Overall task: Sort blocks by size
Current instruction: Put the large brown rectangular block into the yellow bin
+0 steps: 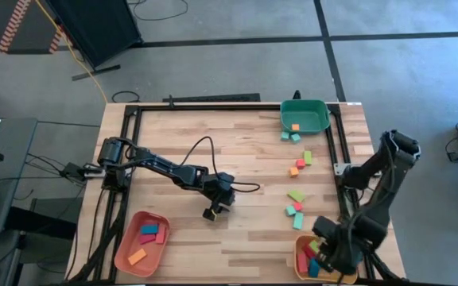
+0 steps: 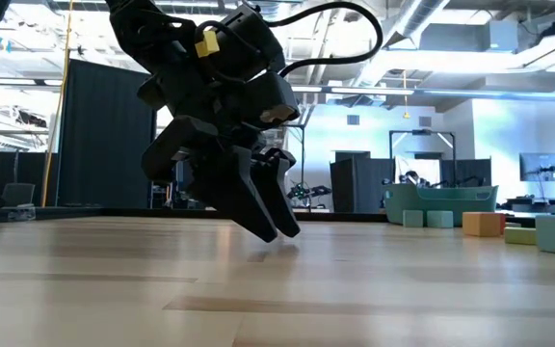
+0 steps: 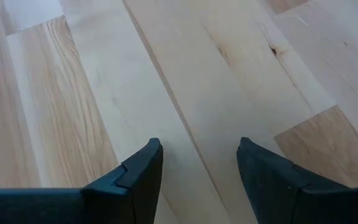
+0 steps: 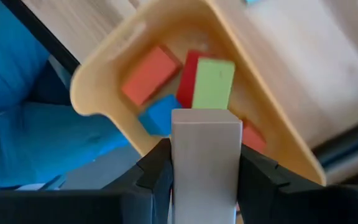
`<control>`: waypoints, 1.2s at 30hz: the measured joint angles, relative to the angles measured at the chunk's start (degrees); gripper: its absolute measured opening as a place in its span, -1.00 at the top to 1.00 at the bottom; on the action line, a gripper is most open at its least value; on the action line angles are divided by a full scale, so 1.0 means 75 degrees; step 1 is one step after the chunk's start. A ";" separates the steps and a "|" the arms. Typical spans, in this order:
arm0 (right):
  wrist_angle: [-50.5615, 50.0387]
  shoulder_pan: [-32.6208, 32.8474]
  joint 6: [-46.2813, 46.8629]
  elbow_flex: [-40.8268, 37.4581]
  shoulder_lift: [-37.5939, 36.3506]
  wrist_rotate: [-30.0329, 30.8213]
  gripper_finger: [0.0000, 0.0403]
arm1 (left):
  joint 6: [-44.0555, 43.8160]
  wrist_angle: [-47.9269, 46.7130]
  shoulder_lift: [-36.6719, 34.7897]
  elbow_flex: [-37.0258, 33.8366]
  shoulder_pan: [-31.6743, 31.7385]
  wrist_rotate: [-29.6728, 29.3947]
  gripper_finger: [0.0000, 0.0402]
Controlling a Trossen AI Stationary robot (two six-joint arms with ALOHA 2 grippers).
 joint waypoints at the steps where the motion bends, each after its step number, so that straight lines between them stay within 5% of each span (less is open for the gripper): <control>1: 0.0009 0.0117 0.0227 -0.0005 0.0019 -0.0020 0.20 | 0.0000 0.0003 0.0000 0.0000 0.0000 0.0000 0.02; 12: 0.0050 0.0814 0.1664 -0.0011 0.0264 -0.0097 0.18 | -0.0063 0.0085 0.0000 0.0000 -0.0002 0.0000 0.02; 36: 0.0109 0.0866 0.1976 -0.0011 0.0973 -0.0303 0.11 | -0.0064 0.0140 0.0000 0.0000 -0.0003 0.0000 0.02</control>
